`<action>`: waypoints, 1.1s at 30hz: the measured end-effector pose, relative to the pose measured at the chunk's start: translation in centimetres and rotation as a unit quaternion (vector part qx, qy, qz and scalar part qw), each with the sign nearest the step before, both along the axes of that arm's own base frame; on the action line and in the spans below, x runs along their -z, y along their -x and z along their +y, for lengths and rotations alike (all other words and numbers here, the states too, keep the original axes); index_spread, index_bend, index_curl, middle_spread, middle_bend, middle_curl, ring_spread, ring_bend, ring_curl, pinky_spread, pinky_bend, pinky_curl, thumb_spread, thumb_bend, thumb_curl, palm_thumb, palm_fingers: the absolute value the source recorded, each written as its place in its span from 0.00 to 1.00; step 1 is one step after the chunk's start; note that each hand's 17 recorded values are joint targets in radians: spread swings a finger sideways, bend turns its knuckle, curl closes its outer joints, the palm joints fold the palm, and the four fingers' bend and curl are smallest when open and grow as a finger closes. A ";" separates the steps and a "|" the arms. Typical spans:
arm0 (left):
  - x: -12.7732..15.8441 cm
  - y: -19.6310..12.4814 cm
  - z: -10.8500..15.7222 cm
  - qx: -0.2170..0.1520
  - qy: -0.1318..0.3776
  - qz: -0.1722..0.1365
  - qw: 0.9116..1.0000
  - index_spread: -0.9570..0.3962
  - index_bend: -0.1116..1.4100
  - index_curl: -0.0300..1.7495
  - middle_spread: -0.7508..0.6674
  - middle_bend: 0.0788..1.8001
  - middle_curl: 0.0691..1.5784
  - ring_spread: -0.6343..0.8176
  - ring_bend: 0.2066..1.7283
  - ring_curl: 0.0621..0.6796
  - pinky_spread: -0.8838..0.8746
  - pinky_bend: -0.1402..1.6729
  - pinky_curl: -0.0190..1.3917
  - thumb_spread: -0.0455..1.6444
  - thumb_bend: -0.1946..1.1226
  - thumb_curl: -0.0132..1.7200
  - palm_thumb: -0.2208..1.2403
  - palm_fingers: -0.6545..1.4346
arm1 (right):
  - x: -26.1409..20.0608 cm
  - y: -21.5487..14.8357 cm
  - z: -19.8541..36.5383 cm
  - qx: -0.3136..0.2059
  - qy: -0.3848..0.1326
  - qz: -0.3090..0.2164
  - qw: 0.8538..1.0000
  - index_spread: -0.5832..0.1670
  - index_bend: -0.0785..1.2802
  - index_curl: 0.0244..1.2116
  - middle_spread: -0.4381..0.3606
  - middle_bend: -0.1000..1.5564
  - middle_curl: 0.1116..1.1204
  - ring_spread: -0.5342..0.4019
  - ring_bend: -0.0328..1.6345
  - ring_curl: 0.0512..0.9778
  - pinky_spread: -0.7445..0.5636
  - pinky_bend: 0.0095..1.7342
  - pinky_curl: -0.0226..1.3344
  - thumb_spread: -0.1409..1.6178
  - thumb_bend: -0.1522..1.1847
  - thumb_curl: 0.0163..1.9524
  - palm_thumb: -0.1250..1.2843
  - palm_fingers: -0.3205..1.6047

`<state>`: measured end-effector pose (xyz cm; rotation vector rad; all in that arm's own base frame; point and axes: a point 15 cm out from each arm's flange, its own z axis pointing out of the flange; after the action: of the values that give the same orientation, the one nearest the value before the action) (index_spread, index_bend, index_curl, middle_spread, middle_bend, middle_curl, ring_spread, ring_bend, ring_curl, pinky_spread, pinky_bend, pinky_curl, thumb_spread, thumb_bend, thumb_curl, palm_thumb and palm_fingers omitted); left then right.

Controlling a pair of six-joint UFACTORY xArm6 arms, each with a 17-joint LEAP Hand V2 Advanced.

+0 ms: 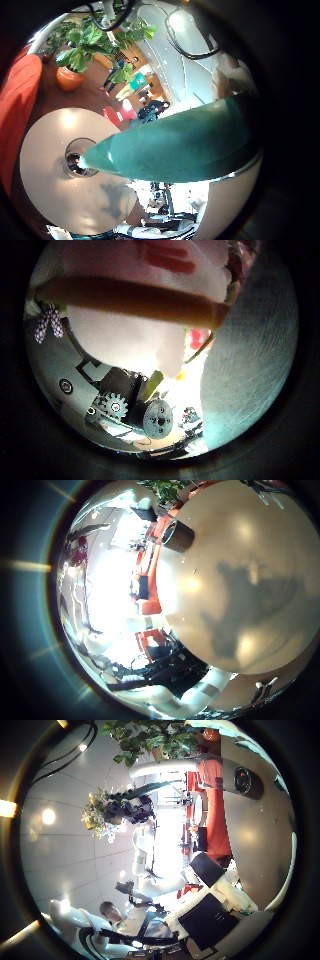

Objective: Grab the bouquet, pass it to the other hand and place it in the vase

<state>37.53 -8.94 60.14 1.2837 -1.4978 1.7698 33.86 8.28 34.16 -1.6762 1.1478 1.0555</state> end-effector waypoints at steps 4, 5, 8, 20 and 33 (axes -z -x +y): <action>1.1 -1.7 -0.7 0.005 0.005 0.013 1.000 0.25 0.68 0.60 0.22 0.69 0.51 0.18 0.87 0.77 0.16 0.70 0.79 0.63 0.14 0.45 0.80 0.84 | 0.0 -0.2 0.0 0.004 0.001 -0.002 1.000 0.27 0.24 0.31 0.52 0.30 0.25 0.65 0.46 0.25 0.91 0.41 0.32 0.66 0.10 0.29 0.61 0.23; 1.3 -2.1 -0.8 0.004 0.005 0.015 1.000 0.25 0.67 0.60 0.22 0.69 0.51 0.18 0.87 0.77 0.16 0.70 0.79 0.63 0.14 0.45 0.80 0.84 | 0.0 -0.1 0.0 0.003 0.000 -0.002 1.000 0.27 0.23 0.31 0.52 0.29 0.25 0.66 0.45 0.24 0.91 0.41 0.32 0.66 0.10 0.28 0.61 0.23; 2.5 -3.2 -1.2 0.005 0.002 0.023 1.000 0.24 0.67 0.61 0.22 0.69 0.51 0.18 0.87 0.77 0.16 0.69 0.80 0.64 0.14 0.45 0.80 0.84 | 0.0 -0.1 0.0 0.002 0.000 -0.003 1.000 0.27 0.21 0.30 0.50 0.27 0.24 0.67 0.44 0.23 0.92 0.40 0.31 0.66 0.10 0.28 0.61 0.24; 7.4 -5.5 -3.3 0.039 0.010 0.067 0.997 0.23 0.64 0.62 0.22 0.69 0.51 0.17 0.86 0.78 0.14 0.68 0.82 0.63 0.13 0.44 0.77 0.83 | 0.2 -0.2 0.0 0.001 -0.002 -0.004 1.000 0.27 0.19 0.28 0.44 0.23 0.22 0.68 0.40 0.20 0.93 0.36 0.26 0.66 0.10 0.27 0.62 0.28; 13.2 -4.1 -4.7 0.082 0.004 0.100 0.992 0.38 0.41 0.58 0.46 0.39 0.43 0.42 0.53 0.59 0.37 0.31 0.68 0.57 0.07 0.30 0.34 0.13 | 0.3 -0.1 0.0 0.000 -0.002 -0.004 1.000 0.29 0.19 0.27 0.43 0.21 0.22 0.67 0.39 0.18 0.93 0.33 0.22 0.66 0.10 0.26 0.62 0.32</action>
<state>41.63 -13.66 46.96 1.2543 -1.4374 1.4964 33.97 8.31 33.90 -1.6768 1.1399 1.0492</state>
